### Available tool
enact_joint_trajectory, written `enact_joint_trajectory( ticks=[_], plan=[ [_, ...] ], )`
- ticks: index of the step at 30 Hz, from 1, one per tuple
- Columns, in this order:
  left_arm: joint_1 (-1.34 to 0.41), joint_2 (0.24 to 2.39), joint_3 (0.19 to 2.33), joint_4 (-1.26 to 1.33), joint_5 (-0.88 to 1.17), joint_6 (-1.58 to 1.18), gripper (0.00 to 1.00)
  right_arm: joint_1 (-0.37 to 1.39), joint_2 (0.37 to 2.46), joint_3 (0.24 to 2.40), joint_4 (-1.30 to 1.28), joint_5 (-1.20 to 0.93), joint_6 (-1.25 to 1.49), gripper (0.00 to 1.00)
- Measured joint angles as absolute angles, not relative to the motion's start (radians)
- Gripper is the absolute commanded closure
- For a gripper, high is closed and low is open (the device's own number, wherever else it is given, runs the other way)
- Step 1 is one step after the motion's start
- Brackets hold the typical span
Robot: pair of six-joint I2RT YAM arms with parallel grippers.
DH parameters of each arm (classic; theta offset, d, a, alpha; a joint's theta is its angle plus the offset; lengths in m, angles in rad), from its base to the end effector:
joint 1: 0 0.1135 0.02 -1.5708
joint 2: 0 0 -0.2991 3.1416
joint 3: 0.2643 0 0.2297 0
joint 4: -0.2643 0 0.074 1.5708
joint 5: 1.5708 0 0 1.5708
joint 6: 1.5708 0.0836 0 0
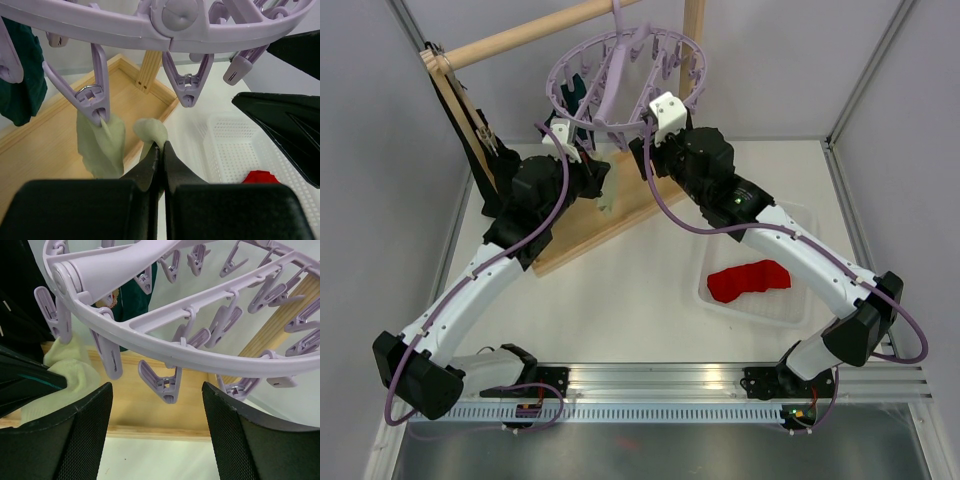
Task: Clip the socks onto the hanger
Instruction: Rotate the hanger at the clothesline, then open the clamp at the hanger.
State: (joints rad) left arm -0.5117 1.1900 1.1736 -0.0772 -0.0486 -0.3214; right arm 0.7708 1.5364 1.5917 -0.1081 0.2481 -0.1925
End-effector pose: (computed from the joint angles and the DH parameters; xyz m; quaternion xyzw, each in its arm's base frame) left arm 0.2534 -0.1376 0.4328 0.0539 0.7374 -0.2559 0.6228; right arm 0.2888 0.2518 0.4764 -0.2580 0.6775 0.1087 0.6802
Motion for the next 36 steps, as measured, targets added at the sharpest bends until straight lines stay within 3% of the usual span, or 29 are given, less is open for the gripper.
enact_joint_trajectory(
  ticks=[25, 36],
  plan=[
    [-0.503, 1.186, 1.174, -0.083, -0.039, -0.319, 0.98, 0.762, 1.587, 1.602, -0.030, 0.234, -0.218, 0.30],
    [-0.499, 1.182, 1.174, -0.103, -0.022, -0.319, 0.98, 0.762, 1.603, 1.636, -0.040, 0.225, -0.206, 0.52]
  ],
)
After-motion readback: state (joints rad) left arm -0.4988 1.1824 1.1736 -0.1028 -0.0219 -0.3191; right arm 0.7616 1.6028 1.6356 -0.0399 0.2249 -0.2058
